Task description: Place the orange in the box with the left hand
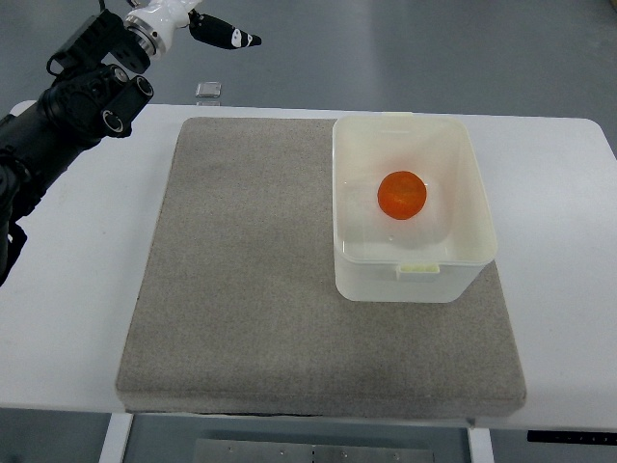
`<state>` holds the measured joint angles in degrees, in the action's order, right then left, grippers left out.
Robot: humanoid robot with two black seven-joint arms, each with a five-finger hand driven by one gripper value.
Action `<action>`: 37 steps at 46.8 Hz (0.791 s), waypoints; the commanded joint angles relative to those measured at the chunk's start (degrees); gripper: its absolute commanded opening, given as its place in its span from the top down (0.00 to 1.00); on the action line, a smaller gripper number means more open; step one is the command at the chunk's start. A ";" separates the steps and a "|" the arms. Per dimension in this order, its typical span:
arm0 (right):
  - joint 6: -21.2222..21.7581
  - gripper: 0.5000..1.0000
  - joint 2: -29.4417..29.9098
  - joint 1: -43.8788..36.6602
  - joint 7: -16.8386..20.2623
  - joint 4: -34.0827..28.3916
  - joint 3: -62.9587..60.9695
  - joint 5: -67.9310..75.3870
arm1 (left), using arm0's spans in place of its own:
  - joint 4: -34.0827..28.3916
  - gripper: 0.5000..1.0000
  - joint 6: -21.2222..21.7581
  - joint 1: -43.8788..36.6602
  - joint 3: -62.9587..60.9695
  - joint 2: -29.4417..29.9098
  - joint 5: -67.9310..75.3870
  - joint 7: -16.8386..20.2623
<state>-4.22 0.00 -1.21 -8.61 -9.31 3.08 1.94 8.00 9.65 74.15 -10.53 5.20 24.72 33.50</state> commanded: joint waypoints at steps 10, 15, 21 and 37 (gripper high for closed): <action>0.00 0.15 0.00 -0.02 0.00 0.00 0.00 0.00 | 0.00 0.11 -1.91 -4.45 11.57 -0.11 -10.12 -12.14; 0.00 0.15 0.00 -0.02 0.00 0.00 0.00 0.00 | 0.08 0.11 -3.76 -5.86 17.29 -0.02 -13.90 -13.99; 0.00 0.15 0.00 -0.02 0.00 0.00 0.00 0.00 | 0.00 0.12 -8.06 -8.05 22.12 0.07 -17.86 -13.90; 0.00 0.15 0.00 -0.02 0.00 0.00 0.00 0.00 | 0.00 0.12 -20.46 -12.54 33.47 0.69 -29.11 -13.11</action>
<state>-4.22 0.00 -1.23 -8.61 -9.32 3.08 1.93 7.98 -10.39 62.46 21.21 5.96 -3.43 20.02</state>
